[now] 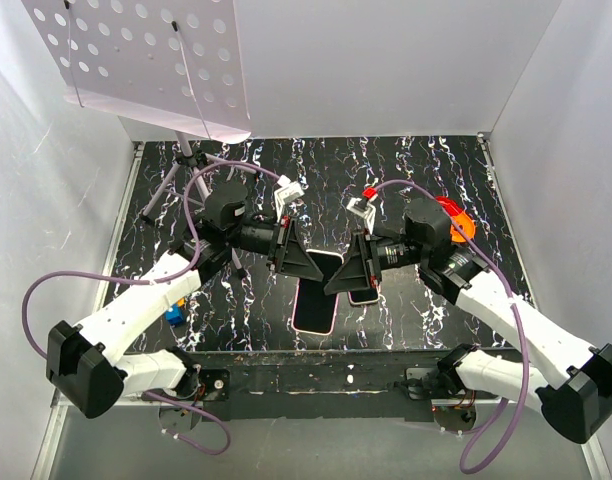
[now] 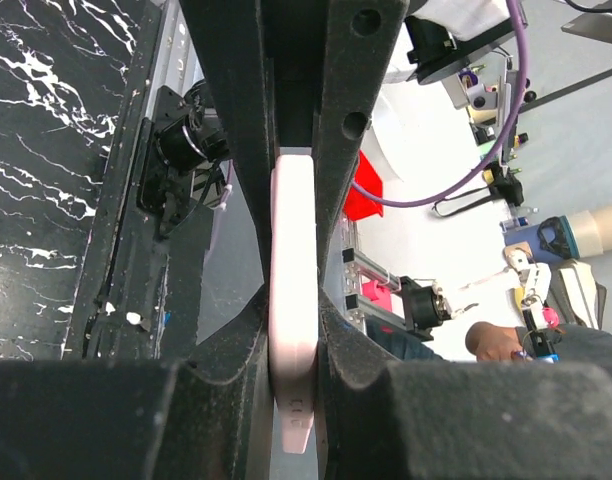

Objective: Take the phone out of the phone case
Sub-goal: Remove the phone case from the phone.

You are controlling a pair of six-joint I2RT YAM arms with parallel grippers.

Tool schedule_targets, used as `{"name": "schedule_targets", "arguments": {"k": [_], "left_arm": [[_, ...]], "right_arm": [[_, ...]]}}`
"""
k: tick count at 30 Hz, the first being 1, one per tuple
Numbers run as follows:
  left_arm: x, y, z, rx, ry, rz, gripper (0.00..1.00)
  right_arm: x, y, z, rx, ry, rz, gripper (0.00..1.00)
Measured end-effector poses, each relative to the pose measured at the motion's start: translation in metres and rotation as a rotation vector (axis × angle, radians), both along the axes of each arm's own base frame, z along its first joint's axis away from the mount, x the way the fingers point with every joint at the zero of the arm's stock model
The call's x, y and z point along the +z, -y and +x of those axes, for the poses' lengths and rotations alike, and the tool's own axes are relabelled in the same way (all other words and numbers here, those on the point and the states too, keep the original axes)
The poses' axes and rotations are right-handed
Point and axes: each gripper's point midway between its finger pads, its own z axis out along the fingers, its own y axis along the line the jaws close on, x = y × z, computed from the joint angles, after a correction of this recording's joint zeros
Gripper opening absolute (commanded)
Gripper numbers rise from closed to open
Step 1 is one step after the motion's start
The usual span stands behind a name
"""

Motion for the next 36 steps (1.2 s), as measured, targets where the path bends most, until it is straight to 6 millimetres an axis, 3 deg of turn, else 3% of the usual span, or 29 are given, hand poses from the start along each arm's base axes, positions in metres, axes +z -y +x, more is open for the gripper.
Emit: {"name": "schedule_targets", "arguments": {"k": [1,3,5,7,13,20,23,26,28,30,31,36], "left_arm": [[0.003,-0.001,-0.001,-0.001,0.006,-0.005,0.01],[0.008,-0.001,-0.002,0.0,0.006,-0.009,0.55],[0.012,0.0,0.001,0.018,0.005,-0.006,0.98],[0.021,0.0,0.008,0.063,0.01,-0.004,0.98],[0.025,-0.013,0.031,0.302,-0.031,0.018,0.85],[0.0,-0.019,0.032,0.387,-0.142,0.022,0.76],[-0.01,-0.017,0.033,0.388,-0.188,0.024,0.58],[-0.013,-0.013,0.032,0.368,-0.223,-0.006,0.2],[-0.012,-0.011,0.031,0.342,-0.25,-0.025,0.02],[-0.005,-0.01,0.028,0.312,-0.232,-0.054,0.0],[-0.003,-0.01,0.028,0.308,-0.22,-0.064,0.0],[0.001,-0.01,0.029,0.308,-0.206,-0.077,0.0]], "right_arm": [[0.003,-0.001,-0.001,0.009,0.003,0.021,0.01],[0.008,-0.001,-0.002,0.01,0.004,0.05,0.01],[0.009,-0.002,0.001,-0.013,0.005,0.064,0.01],[0.005,-0.004,0.008,-0.079,-0.01,0.057,0.01],[0.0,0.012,0.036,-0.324,-0.085,0.068,0.01],[0.021,0.031,0.063,-0.466,-0.153,0.171,0.01],[0.025,0.031,0.065,-0.469,-0.169,0.182,0.01],[0.027,0.031,0.065,-0.467,-0.181,0.192,0.01],[0.028,0.031,0.066,-0.469,-0.181,0.194,0.01],[0.024,0.031,0.068,-0.477,-0.212,0.185,0.01],[0.023,0.031,0.069,-0.479,-0.229,0.184,0.04],[0.026,0.03,0.072,-0.482,-0.242,0.191,0.42]]}}
